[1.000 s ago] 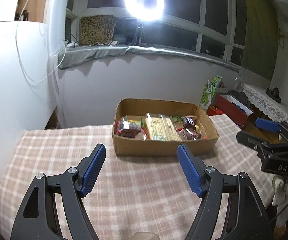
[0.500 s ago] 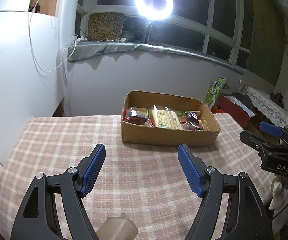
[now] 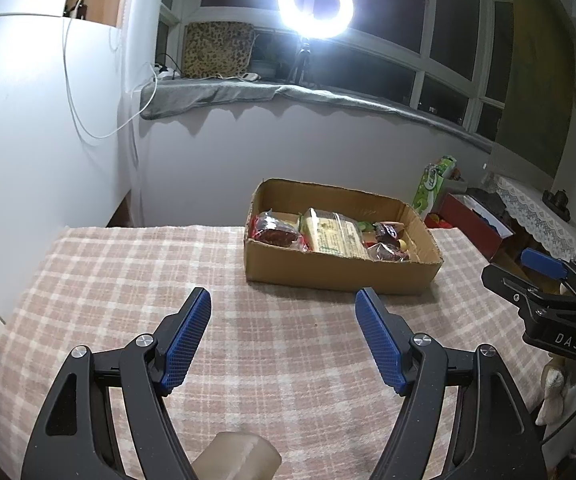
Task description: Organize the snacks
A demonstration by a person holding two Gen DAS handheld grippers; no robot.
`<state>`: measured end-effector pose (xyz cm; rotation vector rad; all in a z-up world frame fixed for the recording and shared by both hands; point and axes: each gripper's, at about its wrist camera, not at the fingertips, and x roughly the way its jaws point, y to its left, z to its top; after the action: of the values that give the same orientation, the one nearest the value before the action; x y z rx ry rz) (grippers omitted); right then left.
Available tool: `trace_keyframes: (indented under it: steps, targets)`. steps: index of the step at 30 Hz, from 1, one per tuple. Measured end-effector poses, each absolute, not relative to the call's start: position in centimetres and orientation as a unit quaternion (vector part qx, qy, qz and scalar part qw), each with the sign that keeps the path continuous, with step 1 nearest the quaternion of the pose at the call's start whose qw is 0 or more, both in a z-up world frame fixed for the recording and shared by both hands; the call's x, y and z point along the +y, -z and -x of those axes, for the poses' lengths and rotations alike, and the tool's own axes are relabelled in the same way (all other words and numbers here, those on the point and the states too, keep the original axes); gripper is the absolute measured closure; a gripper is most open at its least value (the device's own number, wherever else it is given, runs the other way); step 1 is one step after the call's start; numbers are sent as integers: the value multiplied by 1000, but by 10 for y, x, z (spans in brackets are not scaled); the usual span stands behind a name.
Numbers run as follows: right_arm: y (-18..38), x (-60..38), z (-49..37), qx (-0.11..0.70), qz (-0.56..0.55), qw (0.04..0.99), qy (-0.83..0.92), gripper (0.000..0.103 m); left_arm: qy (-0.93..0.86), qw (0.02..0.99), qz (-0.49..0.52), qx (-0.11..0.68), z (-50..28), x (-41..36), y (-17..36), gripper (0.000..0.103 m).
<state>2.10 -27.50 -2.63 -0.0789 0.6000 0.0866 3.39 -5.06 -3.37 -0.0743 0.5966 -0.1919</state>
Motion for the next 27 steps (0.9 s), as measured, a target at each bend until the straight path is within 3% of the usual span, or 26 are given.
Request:
trace_keyframes:
  steps: [27]
  targets:
    - [30,-271,-19,302,36,952,-44,9,94,951,42,293,-34,-52,37,28]
